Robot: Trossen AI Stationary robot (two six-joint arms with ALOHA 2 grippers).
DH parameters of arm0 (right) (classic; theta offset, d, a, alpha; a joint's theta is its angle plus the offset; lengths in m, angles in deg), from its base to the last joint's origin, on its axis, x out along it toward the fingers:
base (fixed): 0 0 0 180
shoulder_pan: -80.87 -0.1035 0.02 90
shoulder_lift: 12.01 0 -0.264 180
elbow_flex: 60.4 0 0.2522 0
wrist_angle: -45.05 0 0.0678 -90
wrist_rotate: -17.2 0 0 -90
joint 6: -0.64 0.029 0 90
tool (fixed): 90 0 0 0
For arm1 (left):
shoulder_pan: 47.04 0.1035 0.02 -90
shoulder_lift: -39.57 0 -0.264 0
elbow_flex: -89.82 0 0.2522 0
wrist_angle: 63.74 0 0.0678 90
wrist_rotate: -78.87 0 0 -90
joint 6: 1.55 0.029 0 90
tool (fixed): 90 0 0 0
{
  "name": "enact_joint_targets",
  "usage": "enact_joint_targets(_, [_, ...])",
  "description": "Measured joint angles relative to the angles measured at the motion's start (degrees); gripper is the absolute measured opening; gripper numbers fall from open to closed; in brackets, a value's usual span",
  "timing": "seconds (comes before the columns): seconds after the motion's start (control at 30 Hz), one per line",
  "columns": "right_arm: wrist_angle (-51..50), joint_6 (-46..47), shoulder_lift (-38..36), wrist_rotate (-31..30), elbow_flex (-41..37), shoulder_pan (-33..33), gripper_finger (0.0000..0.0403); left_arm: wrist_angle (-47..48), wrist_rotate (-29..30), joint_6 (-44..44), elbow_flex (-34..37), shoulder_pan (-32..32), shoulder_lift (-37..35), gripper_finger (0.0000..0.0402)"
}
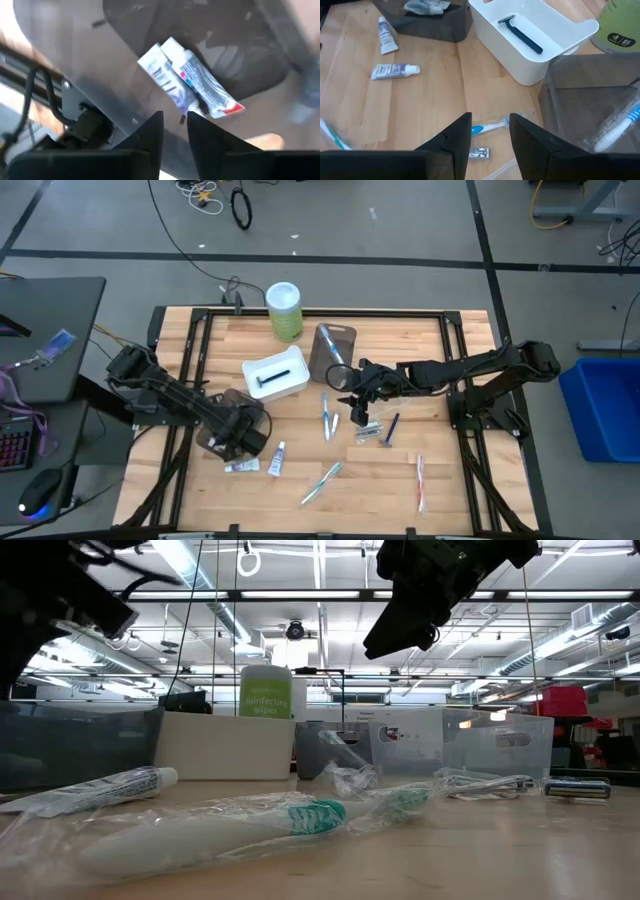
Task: Pick & Place Travel size toiletries
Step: Put the blue razor into the white bin
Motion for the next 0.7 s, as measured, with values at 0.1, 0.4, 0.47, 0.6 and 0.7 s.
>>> enact_joint_targets(0.1, [0.4, 0.0, 0.0, 0.0, 0.0, 0.0, 0.0140, 1.0, 0.8, 3.6, -4.2, 2.3, 0.0, 0.0110])
enact_joint_targets(0.4, [2.5, 0.0, 0.0, 0.0, 0.0, 0.0, 0.0139, 0.2, 14.9, 12.5, -25.1, 4.7, 0.0, 0.0116])
enact_joint_targets(0.47, [2.5, 0.0, 0.0, 0.0, 0.0, 0.0, 0.0138, -1.7, 18.8, 12.4, -28.2, 4.7, 0.0, 0.0117])
enact_joint_targets(0.6, [2.3, 0.0, 0.0, 0.0, 0.0, 0.0, 0.0140, -7.2, 20.1, 16.9, -30.1, 4.7, 0.0, 0.0117])
enact_joint_targets(0.7, [2.2, -0.5, 0.0, 0.0, 0.0, 0.0, 0.0139, -10.5, 20.2, 20.1, -30.1, 4.7, 0.4, 0.0117])
